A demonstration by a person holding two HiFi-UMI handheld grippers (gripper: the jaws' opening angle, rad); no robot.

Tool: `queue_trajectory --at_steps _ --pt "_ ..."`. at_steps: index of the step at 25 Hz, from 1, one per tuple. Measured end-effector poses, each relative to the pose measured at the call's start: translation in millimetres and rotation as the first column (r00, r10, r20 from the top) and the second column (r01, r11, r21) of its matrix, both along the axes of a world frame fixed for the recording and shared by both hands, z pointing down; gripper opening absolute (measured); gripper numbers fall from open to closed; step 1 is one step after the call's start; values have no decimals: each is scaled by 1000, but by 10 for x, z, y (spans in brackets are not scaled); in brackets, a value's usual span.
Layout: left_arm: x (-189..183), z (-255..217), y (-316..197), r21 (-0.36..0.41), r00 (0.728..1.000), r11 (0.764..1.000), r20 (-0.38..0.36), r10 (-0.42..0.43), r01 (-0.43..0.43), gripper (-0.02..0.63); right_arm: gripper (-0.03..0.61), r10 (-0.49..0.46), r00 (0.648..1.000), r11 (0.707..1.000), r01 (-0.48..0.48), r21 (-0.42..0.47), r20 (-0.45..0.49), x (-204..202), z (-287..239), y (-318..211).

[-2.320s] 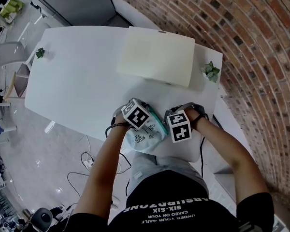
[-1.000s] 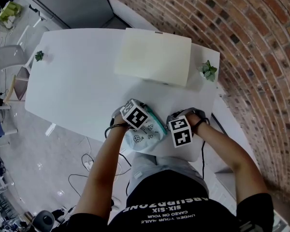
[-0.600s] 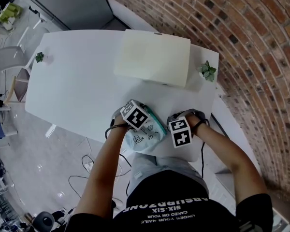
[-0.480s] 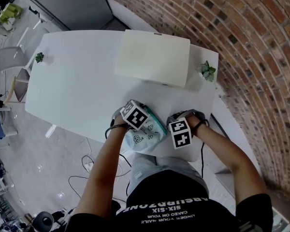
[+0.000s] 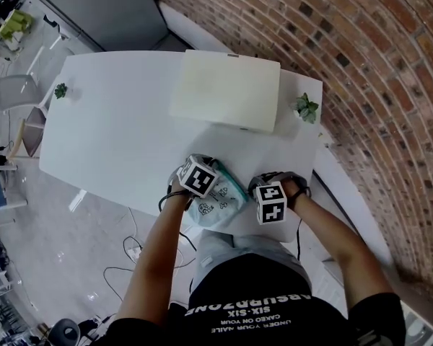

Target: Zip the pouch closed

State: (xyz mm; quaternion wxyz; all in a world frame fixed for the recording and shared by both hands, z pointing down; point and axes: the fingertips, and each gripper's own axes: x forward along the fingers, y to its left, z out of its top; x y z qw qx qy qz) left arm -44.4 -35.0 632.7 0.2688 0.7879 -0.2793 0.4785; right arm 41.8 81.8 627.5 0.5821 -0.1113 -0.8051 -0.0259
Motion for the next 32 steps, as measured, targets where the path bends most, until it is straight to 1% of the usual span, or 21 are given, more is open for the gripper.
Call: queue_trajectory --at_steps 2,7,10,13,15,17,20,22,24,28,32 --pt "-2 -4 3 8 1000 1000 -6 -10 10 21 2 27 1000 1000 -27 3 6 2 0 -5" --pt "4 -2 16 -3 1000 1000 14 18 -18 21 2 62 998 997 -62 42 7 6 11 4" --pt "-2 -19 19 -27 1000 1000 9 10 -10 21 9 150 989 988 -150 34 10 19 5 -31" --pt "-6 -36 37 -50 1000 999 3 -5 5 23 32 251 967 968 -252 9 33 29 -18 -53" --pt "-24 -56 25 -39 1000 999 9 -16 17 37 36 311 948 950 -312 4 63 28 -68 -88" --pt "-63 -86 5 -20 999 999 18 -34 35 92 51 368 925 929 -370 5 95 38 -123 -137" --pt "-110 -162 -39 9 998 998 1 -67 67 110 51 449 882 891 -453 -4 143 60 -219 -210" --pt "-119 -241 -73 29 994 994 -40 -103 104 114 51 500 848 863 -505 -18 174 64 -294 -241" --pt "-119 -366 -87 44 984 986 -95 -154 158 114 49 544 814 834 -551 -29 205 55 -375 -265" --pt "-128 -645 -53 79 951 963 -199 -238 258 114 37 615 739 774 -632 -36 276 4 -566 -303" --pt "-140 -908 54 112 919 941 -277 -279 320 114 23 682 650 702 -711 -47 335 -30 -753 -312"
